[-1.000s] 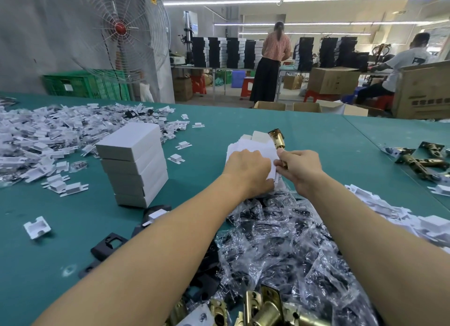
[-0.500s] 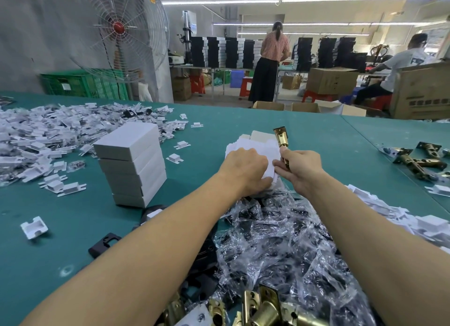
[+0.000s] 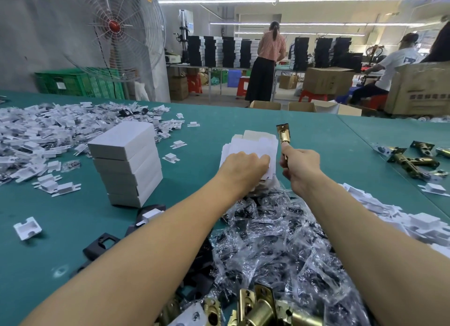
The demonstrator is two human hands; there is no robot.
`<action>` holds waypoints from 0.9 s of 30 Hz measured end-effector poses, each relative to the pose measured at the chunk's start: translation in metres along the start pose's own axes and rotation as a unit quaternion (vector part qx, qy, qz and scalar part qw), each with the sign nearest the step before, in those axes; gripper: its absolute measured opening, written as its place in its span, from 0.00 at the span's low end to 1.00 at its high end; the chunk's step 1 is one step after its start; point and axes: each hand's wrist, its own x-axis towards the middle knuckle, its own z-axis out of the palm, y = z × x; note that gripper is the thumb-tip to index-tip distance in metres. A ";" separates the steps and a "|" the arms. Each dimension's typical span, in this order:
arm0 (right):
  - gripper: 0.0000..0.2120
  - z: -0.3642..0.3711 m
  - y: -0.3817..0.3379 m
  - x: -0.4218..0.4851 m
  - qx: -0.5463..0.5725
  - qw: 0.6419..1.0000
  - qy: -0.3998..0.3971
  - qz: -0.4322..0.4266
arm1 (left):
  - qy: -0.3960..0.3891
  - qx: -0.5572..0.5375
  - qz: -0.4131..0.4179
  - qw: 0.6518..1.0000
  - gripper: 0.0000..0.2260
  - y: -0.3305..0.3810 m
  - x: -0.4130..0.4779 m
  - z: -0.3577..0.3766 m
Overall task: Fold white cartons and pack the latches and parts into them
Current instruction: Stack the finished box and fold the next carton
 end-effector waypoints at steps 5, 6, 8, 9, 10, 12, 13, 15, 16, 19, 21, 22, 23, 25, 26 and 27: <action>0.13 0.014 -0.008 -0.015 0.054 0.998 -0.046 0.003 | 0.078 -0.111 -0.115 0.984 0.05 -0.009 0.004 0.005; 0.13 0.018 -0.010 -0.018 0.062 0.997 -0.050 0.008 | 0.086 -0.132 -0.126 0.979 0.04 -0.010 0.003 0.005; 0.14 0.023 -0.012 -0.020 0.040 0.998 -0.048 0.007 | 0.111 -0.185 -0.136 0.967 0.02 -0.013 0.001 0.004; 0.15 0.024 -0.012 -0.020 0.017 0.999 -0.048 0.001 | 0.124 -0.215 -0.142 0.958 0.02 -0.015 0.000 0.003; 0.14 0.024 -0.012 -0.020 -0.009 0.999 -0.050 -0.005 | 0.135 -0.246 -0.151 0.948 0.04 -0.018 -0.001 0.002; 0.13 0.026 -0.010 -0.020 -0.067 0.996 -0.055 -0.013 | 0.151 -0.296 -0.176 0.927 0.04 -0.023 -0.003 0.002; 0.12 0.027 -0.009 -0.020 -0.103 0.993 -0.053 -0.020 | 0.158 -0.317 -0.190 0.916 0.04 -0.025 -0.003 0.001; 0.15 0.031 -0.006 -0.022 -0.194 0.979 -0.044 -0.049 | 0.171 -0.355 -0.220 0.893 0.05 -0.030 -0.005 0.000; 0.16 0.033 -0.006 -0.023 -0.240 0.967 -0.043 -0.070 | 0.176 -0.372 -0.234 0.881 0.06 -0.032 -0.006 -0.001; 0.16 0.042 -0.006 -0.024 -0.359 0.925 -0.040 -0.122 | 0.188 -0.423 -0.276 0.842 0.09 -0.041 -0.009 0.000; 0.16 0.045 -0.007 -0.025 -0.423 0.896 -0.019 -0.134 | 0.203 -0.429 -0.302 0.827 0.09 -0.047 -0.012 0.002; 0.17 0.046 -0.008 -0.027 -0.452 0.881 -0.006 -0.141 | 0.215 -0.425 -0.316 0.821 0.09 -0.050 -0.014 0.002; 0.16 0.047 -0.008 -0.028 -0.476 0.867 0.001 -0.147 | 0.226 -0.420 -0.334 0.813 0.09 -0.053 -0.016 0.002; 0.15 0.048 -0.007 -0.029 -0.497 0.856 -0.006 -0.144 | 0.258 -0.409 -0.369 0.794 0.08 -0.059 -0.022 -0.003; 0.15 0.048 -0.006 -0.030 -0.498 0.856 -0.016 -0.138 | 0.279 -0.401 -0.379 0.786 0.08 -0.061 -0.026 -0.005; 0.16 0.047 -0.007 -0.030 -0.495 0.859 -0.027 -0.132 | 0.299 -0.392 -0.381 0.782 0.08 -0.062 -0.031 -0.009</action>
